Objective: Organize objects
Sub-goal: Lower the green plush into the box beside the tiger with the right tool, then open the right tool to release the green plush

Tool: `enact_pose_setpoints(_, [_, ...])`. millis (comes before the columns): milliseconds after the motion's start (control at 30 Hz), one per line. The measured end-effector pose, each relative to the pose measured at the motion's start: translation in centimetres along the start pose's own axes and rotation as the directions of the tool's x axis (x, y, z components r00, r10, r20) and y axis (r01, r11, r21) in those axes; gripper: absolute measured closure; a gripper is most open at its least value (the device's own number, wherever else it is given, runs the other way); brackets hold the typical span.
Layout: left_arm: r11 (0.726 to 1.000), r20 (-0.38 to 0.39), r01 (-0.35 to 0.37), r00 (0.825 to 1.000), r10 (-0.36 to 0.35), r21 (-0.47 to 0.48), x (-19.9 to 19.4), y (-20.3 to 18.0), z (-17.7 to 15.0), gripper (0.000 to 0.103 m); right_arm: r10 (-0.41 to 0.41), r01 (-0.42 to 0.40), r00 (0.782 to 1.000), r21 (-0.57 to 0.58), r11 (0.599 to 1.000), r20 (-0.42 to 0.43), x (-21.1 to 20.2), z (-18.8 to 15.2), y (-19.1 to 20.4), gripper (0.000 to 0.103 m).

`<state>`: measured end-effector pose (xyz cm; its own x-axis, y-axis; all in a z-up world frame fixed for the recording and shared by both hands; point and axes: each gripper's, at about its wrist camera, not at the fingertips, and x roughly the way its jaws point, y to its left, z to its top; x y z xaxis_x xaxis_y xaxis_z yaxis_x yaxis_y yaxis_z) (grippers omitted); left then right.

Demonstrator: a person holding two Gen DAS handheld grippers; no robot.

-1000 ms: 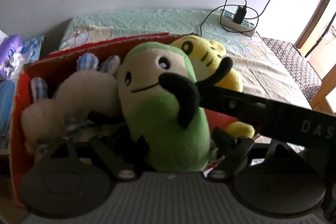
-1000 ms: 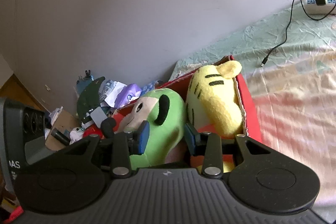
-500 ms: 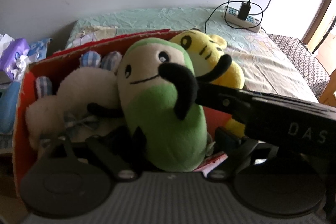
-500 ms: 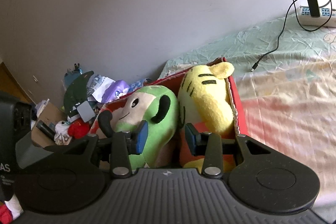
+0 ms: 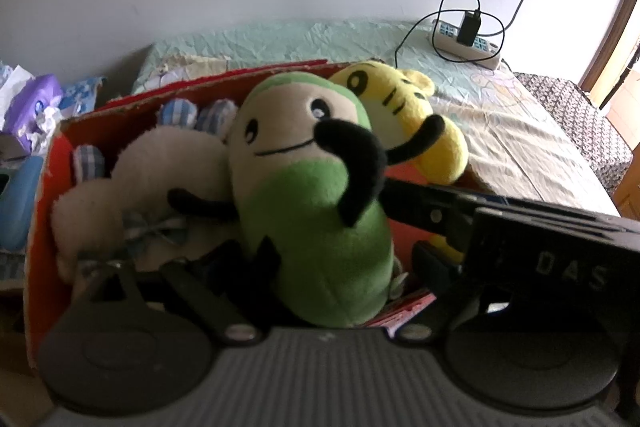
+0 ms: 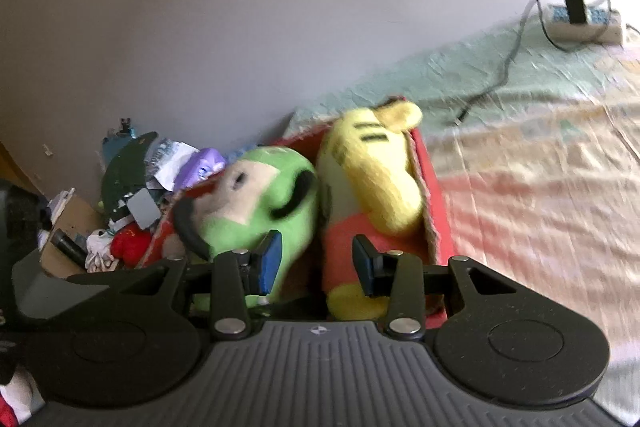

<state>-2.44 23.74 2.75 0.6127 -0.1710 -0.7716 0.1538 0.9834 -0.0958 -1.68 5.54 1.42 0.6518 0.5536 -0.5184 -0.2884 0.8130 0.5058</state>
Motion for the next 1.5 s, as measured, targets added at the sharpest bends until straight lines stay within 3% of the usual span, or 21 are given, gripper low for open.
enact_pose_setpoints(567, [1.000, 0.085, 0.014, 0.996, -0.015, 0.005, -0.1, 0.2, -1.1, 0.008, -0.052, 0.052, 0.999, -0.057, 0.997, 0.018, 0.1, -0.6, 0.7, 0.071])
enact_pose_setpoints(700, [1.000, 0.096, 0.001, 0.995, -0.001, -0.001, -0.2, 0.0, -1.2, 0.008, -0.044, 0.045, 0.999, -0.063, 0.997, 0.023, 0.1, -0.7, 0.9, 0.054])
enact_pose_setpoints(800, [1.000, 0.112, -0.016, 0.994, 0.016, 0.000, -0.3, -0.2, -1.4, 0.008, -0.070, 0.073, 0.997, -0.068, 0.995, 0.040, 0.0, -0.9, 1.2, 0.051])
enact_pose_setpoints(1133, [0.997, 0.156, -0.080, 0.985, 0.077, 0.012, -0.5, -1.0, -1.8, 0.008, -0.077, 0.079, 0.997, -0.101, 0.992, 0.032, 0.1, -1.0, 1.3, 0.050])
enact_pose_setpoints(1500, [0.997, 0.181, -0.080, 0.980, 0.078, 0.006, -0.8, -1.0, -2.2, 0.008, -0.070, 0.072, 0.997, -0.126, 0.989, 0.019, 0.0, -1.2, 1.3, 0.050])
